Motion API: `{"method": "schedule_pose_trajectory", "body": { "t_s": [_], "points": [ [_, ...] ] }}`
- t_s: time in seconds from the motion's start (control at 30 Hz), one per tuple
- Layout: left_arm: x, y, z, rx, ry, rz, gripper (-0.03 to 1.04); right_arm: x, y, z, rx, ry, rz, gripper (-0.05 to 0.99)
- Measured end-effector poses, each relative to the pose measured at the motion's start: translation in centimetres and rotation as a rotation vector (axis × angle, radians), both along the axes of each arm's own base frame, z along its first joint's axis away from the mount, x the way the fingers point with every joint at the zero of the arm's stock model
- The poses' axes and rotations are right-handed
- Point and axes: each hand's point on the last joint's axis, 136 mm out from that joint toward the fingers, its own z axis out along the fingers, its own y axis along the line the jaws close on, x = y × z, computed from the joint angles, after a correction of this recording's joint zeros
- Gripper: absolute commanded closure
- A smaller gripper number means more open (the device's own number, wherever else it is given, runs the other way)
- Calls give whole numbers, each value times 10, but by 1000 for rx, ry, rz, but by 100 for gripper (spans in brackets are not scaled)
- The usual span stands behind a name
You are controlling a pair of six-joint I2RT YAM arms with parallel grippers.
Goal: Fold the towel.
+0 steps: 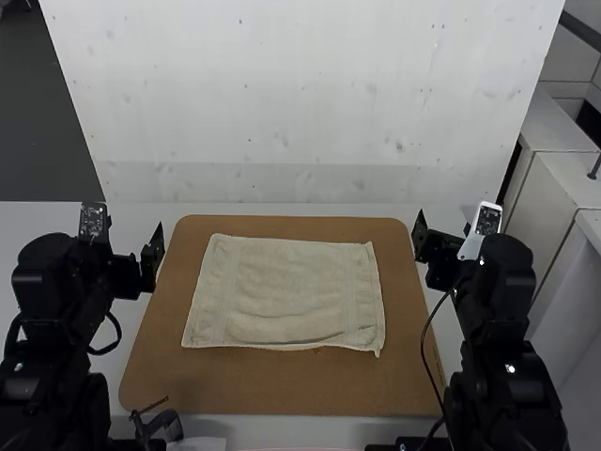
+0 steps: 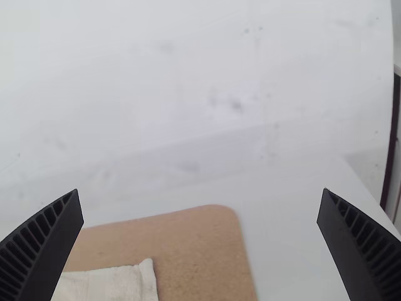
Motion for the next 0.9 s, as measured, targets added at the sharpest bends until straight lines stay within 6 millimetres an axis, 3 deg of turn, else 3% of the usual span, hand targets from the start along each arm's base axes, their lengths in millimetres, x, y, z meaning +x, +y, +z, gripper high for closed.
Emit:
{"method": "schedule_pose_trajectory", "body": {
  "t_s": [0.23, 0.6, 0.73, 0.9],
  "points": [
    [0, 3, 0, -16, 0, 19, 1, -1, -9, 1, 30, -5, -58, -3],
    [0, 3, 1, -19, -4, 19, 1, 3, -3, 15, 47, -86, -19, -3],
    [2, 5, 28, -57, -124, 35, 2, 3, 0, 31, 39, -156, -6, -3],
    [-4, -1, 57, -81, -146, 2, 2, 3, 7, 48, -3, -103, 40, -3]
  ]
}}
